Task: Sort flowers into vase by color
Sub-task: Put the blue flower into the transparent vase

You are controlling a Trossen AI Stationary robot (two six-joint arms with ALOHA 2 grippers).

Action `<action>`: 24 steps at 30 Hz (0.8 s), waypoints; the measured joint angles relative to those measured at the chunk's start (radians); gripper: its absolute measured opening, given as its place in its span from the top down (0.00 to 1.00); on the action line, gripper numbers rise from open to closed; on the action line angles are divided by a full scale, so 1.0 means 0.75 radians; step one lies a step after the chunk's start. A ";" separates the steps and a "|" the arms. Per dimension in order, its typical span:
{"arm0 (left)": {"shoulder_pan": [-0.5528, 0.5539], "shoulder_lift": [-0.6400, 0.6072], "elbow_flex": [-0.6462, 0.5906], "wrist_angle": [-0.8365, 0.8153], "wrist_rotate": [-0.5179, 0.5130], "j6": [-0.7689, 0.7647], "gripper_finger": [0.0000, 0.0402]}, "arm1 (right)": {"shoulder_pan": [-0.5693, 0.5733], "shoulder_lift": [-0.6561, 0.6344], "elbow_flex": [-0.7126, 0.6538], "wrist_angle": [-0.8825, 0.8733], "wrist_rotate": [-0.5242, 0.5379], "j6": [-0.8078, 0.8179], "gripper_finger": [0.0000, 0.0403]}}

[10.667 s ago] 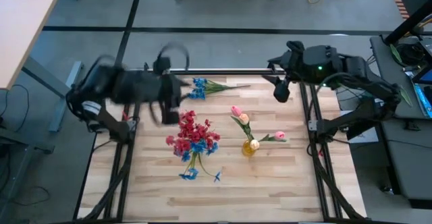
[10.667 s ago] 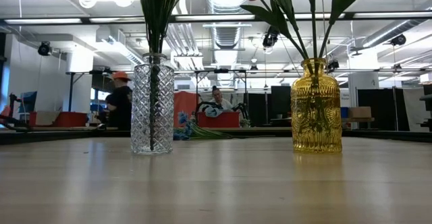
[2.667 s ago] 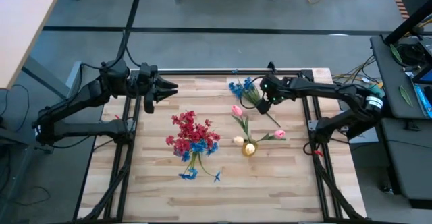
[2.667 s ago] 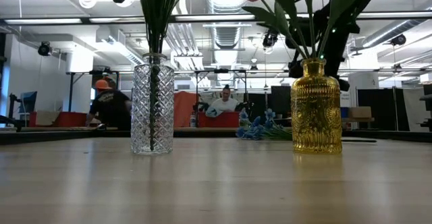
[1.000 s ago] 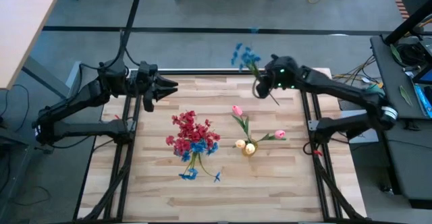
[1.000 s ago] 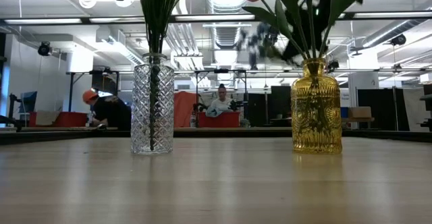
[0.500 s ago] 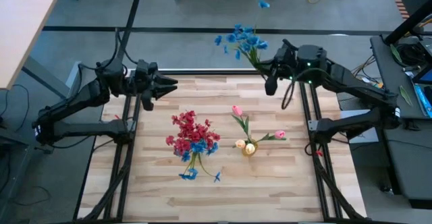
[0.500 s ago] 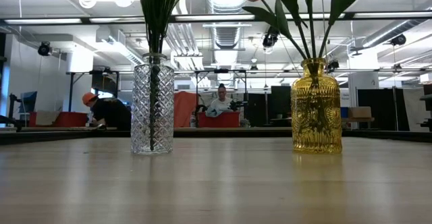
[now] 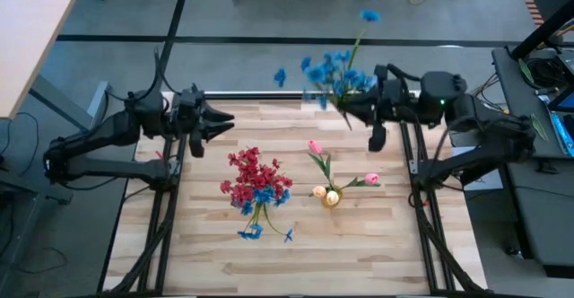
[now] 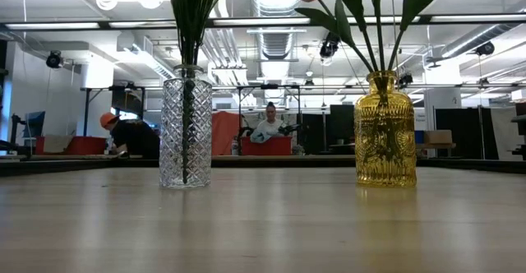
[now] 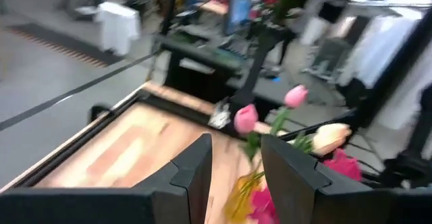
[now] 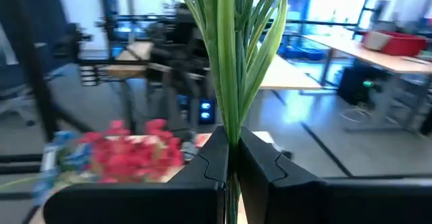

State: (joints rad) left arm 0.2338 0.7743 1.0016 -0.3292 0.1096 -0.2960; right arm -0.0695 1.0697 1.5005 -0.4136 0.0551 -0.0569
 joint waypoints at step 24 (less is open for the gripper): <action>-1.174 0.120 -0.005 -0.255 -1.126 -0.294 0.72 | 0.850 0.035 -0.087 0.391 0.313 -0.163 0.97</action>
State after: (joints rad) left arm -0.6467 0.8645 0.9981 -0.5208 -0.7350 -0.5166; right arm 0.5680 1.0962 1.4354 -0.1203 0.2896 -0.1790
